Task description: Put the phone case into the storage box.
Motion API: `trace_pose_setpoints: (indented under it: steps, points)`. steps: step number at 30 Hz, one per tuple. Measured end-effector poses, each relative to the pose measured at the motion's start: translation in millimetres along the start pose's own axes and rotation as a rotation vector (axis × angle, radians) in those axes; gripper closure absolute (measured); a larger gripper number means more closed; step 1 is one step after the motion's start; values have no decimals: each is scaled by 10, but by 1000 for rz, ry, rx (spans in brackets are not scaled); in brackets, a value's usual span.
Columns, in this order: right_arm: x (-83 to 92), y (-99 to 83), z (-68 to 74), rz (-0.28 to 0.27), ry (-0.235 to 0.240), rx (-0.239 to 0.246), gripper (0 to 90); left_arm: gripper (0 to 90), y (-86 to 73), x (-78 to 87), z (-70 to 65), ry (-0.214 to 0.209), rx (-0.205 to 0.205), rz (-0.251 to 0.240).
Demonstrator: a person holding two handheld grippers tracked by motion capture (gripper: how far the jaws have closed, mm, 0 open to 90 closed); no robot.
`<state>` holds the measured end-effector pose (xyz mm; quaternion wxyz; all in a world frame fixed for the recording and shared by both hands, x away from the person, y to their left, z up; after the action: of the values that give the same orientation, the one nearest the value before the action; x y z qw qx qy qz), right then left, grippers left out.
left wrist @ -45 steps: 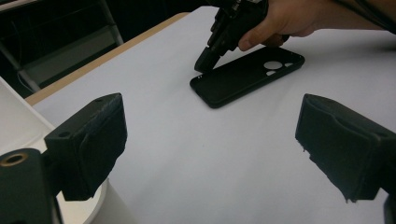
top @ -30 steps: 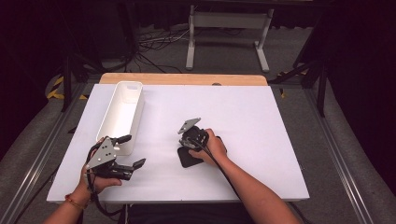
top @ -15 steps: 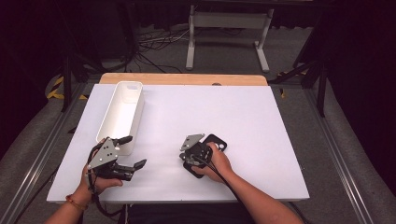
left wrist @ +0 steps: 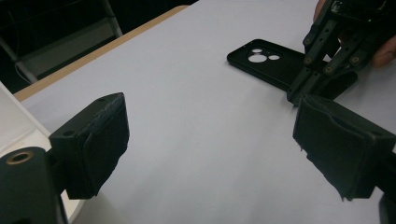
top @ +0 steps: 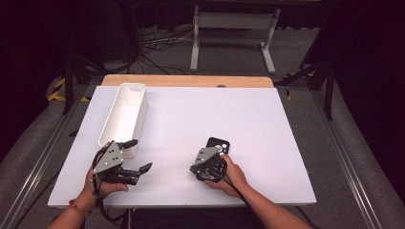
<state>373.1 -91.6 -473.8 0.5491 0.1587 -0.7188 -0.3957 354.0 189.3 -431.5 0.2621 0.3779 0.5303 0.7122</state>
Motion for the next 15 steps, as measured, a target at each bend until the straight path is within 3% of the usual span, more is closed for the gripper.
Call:
trace_pose_setpoints:
  steps: [15]
  points:
    - [197,-164,77,-19,24,-1,814,118,2,-75,-45,-1,-5,28]
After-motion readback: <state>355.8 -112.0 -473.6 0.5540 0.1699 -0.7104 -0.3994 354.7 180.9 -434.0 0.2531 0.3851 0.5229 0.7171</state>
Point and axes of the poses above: each handheld gripper's, and its own axes: x roughly backward along the jaws, y roughly out of its top, z roughly to its left, the point moved 3 cm from there along -x, roughly forward along the jaws, and after that the axes turned 7 degrees about -z, right-handed, at the moved point
